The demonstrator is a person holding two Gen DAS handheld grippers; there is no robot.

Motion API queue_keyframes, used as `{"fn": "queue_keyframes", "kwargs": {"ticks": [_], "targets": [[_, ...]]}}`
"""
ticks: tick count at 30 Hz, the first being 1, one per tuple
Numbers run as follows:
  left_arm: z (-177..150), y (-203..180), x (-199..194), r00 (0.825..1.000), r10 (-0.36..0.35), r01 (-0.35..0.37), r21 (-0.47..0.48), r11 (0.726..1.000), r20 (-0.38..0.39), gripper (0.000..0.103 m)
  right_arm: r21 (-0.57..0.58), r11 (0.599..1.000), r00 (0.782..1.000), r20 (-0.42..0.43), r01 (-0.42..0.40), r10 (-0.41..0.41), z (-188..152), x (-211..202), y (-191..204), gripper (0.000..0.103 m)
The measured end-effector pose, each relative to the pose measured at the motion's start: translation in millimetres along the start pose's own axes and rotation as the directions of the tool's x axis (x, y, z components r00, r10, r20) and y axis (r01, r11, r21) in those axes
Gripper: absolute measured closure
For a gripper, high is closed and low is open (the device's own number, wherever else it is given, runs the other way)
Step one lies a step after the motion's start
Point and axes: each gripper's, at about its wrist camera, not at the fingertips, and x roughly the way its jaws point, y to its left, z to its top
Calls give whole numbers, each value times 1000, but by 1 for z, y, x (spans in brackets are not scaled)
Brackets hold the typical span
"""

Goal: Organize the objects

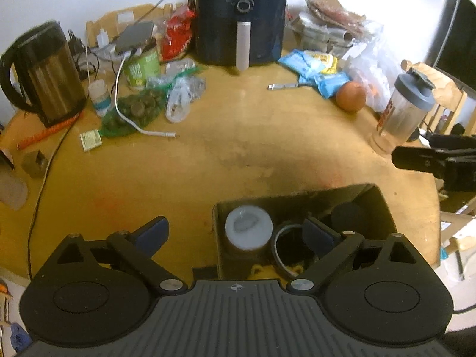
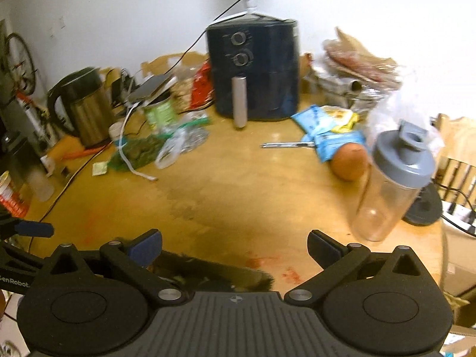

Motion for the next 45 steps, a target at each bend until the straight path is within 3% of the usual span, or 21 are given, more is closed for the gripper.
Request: {"fn": "queue_keyframes", "kwargs": {"ticks": [6, 11, 22, 29, 34, 38, 45], "targets": [[5, -7, 4, 1000, 9, -8, 38, 999, -5, 0, -16, 998, 998, -28, 58, -58, -8, 0, -2, 0], [5, -9, 9, 999, 4, -2, 53, 999, -48, 0, -8, 997, 990, -119, 77, -77, -16, 12, -3, 0], [-6, -3, 24, 983, -20, 24, 22, 999, -185, 0, -4, 994, 940, -327, 105, -101, -40, 36, 0, 0], [-19, -4, 37, 951, -23, 32, 21, 999, -309, 0, 37, 993, 886, -456, 115, -85, -56, 49, -5, 0], [-32, -3, 49, 911, -33, 45, 21, 999, -411, 0, 34, 990, 823, -560, 135, -93, -74, 61, -6, 0], [-40, -1, 52, 896, -32, 44, 17, 999, -442, 0, 81, 985, 822, -563, 151, -79, -79, 58, -11, 0], [-41, 1, 50, 892, -38, 54, 23, 998, -451, 0, 93, 982, 819, -567, 166, -85, -80, 57, -13, 0]]}}
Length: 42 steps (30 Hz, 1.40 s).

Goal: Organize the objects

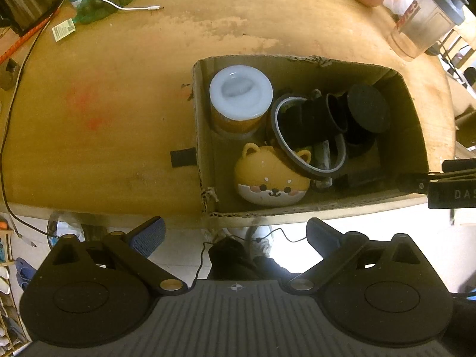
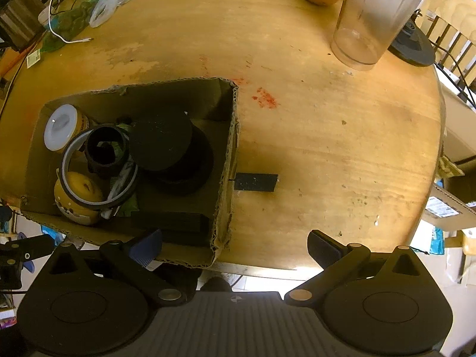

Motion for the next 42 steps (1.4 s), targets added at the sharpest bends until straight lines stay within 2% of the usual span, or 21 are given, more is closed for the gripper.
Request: {"fn": "queue_keyframes", "kwargs": {"ticks": [22, 28, 35, 42], "targets": [[3, 3, -2, 1000, 17, -17, -15, 1000, 9, 0, -8, 1000, 1000, 1, 4, -4, 2, 0, -1, 0], [12, 16, -11, 999, 6, -5, -47, 999, 39, 0, -38, 999, 1000, 11, 18, -18, 9, -6, 1, 0], [27, 40, -20, 999, -14, 19, -105, 994, 49, 0, -9, 999, 998, 39, 47, -46, 26, -24, -10, 0], [41, 59, -27, 999, -11, 15, -81, 997, 50, 0, 25, 998, 997, 36, 65, -66, 33, -36, -26, 0]]}}
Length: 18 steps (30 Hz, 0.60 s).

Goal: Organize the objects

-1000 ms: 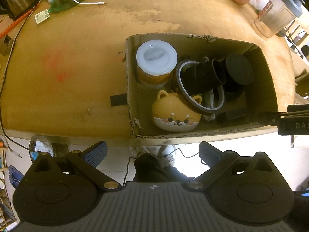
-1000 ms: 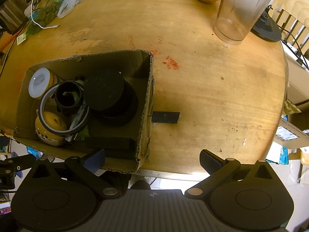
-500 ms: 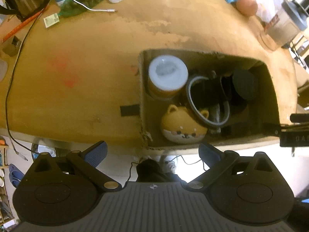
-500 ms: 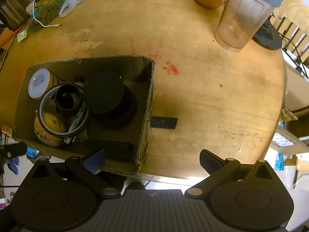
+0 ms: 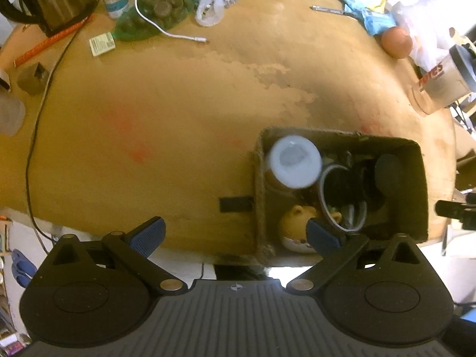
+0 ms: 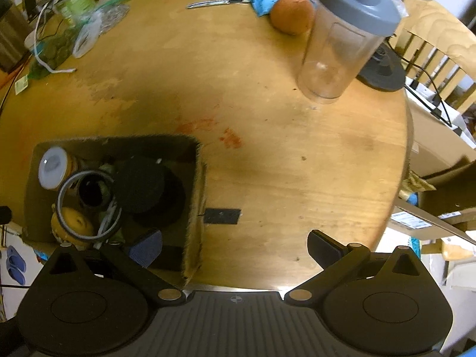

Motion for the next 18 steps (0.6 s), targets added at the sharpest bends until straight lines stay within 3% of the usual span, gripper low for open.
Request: {"fn": "queue_keyframes", "kwargs": {"ticks": [8, 13, 18], "targets": [[35, 32, 16, 1000, 15, -15, -25, 1000, 25, 0, 87, 995, 999, 23, 39, -41, 15, 15, -39, 0], [57, 53, 41, 997, 74, -72, -62, 995, 29, 0, 153, 986, 996, 48, 62, -70, 26, 39, -68, 0], [73, 79, 72, 990, 99, -89, -96, 991, 105, 0, 220, 973, 992, 90, 72, -94, 35, 70, -90, 0]]}}
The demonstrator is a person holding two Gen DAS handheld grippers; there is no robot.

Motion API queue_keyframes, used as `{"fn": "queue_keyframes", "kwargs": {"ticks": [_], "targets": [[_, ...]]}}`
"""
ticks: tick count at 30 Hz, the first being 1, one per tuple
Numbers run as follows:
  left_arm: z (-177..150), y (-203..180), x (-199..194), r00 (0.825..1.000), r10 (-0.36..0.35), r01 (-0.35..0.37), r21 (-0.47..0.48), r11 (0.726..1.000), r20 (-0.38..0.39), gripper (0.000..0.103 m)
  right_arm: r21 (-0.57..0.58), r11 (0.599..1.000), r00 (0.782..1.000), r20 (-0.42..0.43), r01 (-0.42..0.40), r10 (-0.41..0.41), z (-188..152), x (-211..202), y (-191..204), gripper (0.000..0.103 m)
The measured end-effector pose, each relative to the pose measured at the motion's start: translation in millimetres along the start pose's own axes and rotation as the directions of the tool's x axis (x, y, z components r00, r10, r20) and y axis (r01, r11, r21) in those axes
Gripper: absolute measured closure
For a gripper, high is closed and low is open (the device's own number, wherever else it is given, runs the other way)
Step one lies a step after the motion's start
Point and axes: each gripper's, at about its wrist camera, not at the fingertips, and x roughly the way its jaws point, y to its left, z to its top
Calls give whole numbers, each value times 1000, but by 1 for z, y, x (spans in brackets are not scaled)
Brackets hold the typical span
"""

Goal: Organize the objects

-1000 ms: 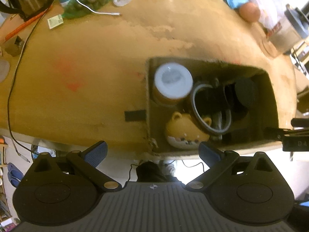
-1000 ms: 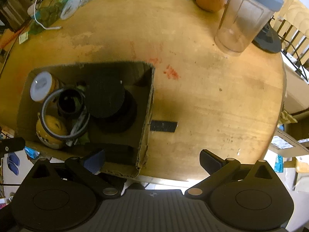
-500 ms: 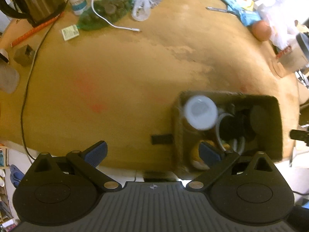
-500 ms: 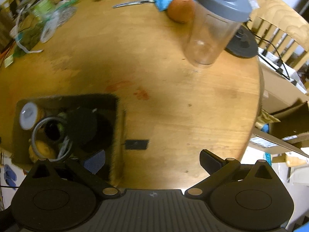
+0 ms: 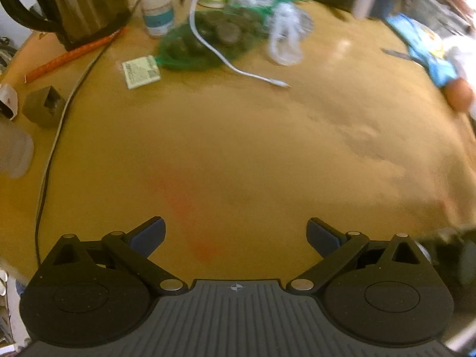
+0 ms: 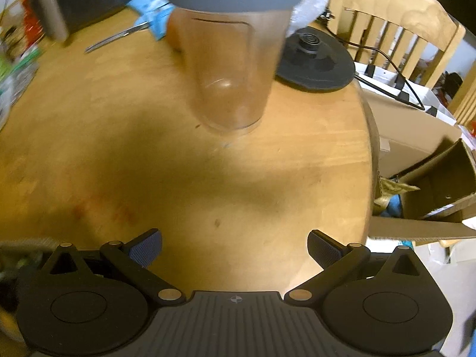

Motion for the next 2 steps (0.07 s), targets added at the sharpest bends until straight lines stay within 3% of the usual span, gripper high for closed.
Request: {"fn": "queue_keyframes", "kwargs": {"ticks": [2], "targets": [[5, 7, 15, 1000, 22, -22, -5, 1000, 15, 0, 19, 1000, 1000, 26, 7, -8, 3, 14, -6, 0]]}}
